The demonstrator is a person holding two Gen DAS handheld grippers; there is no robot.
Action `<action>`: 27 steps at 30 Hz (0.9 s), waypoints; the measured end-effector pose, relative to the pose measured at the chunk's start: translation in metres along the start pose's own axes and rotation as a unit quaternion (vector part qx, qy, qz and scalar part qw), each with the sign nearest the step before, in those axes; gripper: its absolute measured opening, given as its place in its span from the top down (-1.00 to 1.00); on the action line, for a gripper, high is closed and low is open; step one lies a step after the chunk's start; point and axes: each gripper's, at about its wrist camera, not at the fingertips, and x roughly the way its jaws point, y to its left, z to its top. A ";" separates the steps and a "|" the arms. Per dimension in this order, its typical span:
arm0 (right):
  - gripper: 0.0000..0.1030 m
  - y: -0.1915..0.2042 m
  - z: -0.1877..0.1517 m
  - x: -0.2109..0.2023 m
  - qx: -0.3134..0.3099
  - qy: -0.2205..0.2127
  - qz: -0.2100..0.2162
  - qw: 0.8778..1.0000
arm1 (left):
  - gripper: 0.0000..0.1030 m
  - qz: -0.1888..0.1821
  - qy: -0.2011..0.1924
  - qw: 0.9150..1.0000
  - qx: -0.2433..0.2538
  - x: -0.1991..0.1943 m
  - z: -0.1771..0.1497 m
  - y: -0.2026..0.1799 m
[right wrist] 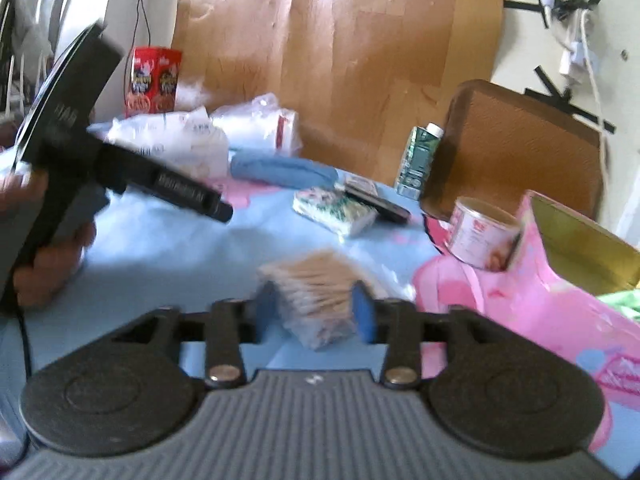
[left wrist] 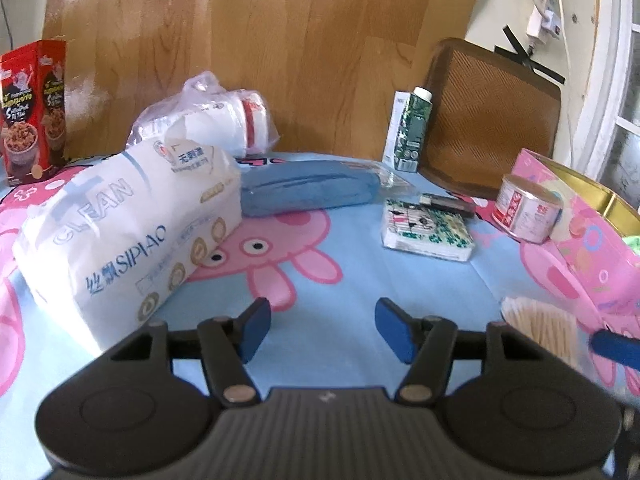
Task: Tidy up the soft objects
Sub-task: 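Grasp the cotton swab bag with the right gripper while the left gripper pinches it, then carry the cotton swab bag into the pink tin and open both grippers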
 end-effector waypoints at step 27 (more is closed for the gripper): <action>0.19 -0.029 -0.009 -0.001 0.091 -0.003 0.018 0.996 | 0.13 -0.182 0.061 0.981 0.006 -0.011 0.003 -0.102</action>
